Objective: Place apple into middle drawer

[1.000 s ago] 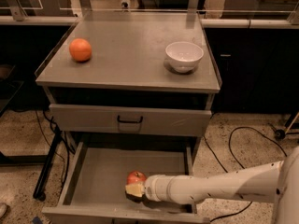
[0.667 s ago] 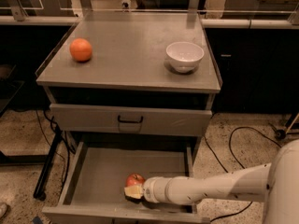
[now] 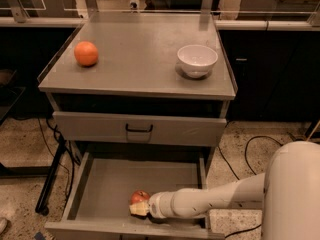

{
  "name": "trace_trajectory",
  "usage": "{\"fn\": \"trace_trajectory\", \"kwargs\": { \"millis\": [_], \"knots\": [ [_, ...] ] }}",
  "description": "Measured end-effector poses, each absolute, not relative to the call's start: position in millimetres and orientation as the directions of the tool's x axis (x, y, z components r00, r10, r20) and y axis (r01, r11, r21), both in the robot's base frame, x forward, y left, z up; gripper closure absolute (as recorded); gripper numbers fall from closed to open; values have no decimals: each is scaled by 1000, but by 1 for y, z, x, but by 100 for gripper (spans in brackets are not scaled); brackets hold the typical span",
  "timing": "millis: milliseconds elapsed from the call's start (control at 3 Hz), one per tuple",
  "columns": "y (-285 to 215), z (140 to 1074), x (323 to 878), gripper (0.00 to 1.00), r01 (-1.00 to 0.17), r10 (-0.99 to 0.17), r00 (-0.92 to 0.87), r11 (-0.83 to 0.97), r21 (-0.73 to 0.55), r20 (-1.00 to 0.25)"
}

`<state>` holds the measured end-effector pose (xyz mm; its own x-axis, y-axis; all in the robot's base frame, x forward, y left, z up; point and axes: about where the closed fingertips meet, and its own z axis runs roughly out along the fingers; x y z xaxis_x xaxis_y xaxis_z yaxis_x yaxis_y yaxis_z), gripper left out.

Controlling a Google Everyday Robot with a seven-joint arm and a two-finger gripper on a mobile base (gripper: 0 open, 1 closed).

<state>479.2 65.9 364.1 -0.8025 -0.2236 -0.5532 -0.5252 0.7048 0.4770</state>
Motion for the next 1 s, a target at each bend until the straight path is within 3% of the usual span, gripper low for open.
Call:
{"fn": "trace_trajectory", "kwargs": {
  "millis": [667,1000],
  "knots": [
    [68,363,476,98,-524,-234,-811,698,488,-536],
    [68,363,476,76,-524,-234,-811,698,488,-536]
  ]
}}
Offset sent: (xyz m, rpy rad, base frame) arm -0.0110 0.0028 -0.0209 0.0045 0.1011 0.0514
